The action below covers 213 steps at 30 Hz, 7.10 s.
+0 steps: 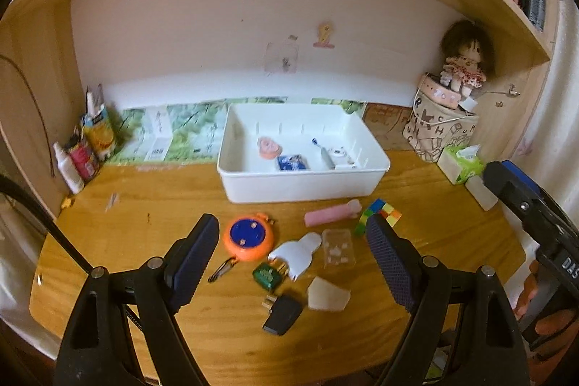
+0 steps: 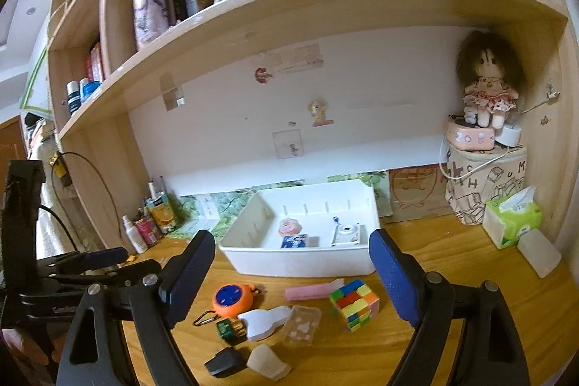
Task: Organize rigid objects
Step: 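Withdraw both tools from the tray back toward the desk items, then grasp the black plug charger with the left tool while the right tool grasps the beige folded box, then lift the charger and beige box and carry both over the tray, then open both tools to drop the charger and beige box into the tray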
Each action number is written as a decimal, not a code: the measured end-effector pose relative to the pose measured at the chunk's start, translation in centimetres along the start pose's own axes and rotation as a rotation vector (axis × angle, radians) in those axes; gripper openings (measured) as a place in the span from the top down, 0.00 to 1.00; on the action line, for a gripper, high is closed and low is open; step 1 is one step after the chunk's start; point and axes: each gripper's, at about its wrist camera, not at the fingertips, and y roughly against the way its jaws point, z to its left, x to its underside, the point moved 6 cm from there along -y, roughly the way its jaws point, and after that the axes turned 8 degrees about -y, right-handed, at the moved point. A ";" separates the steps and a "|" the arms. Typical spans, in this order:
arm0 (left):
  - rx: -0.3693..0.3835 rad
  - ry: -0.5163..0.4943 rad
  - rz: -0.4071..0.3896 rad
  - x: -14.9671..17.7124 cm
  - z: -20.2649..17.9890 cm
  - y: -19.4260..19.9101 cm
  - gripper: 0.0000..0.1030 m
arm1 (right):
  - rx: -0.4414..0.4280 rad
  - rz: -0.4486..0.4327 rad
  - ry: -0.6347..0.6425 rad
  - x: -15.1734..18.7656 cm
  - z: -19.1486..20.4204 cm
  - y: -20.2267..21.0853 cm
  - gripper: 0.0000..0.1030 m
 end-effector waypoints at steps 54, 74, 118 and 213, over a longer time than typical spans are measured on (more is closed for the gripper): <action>0.306 -0.284 0.802 11.8 0.6 -15.5 0.17 | 0.234 0.365 0.380 20.9 2.9 -9.9 0.15; 0.334 -0.392 0.945 13.0 -2.1 -17.4 0.35 | 0.263 0.406 0.380 22.6 2.9 -12.9 0.16; 0.380 -0.199 0.962 14.6 5.0 -16.8 0.44 | 0.149 0.489 0.484 22.5 6.4 -14.2 0.37; 0.004 0.203 0.400 -9.1 6.2 -26.7 0.43 | -0.058 0.381 0.573 4.3 -2.0 -29.6 0.29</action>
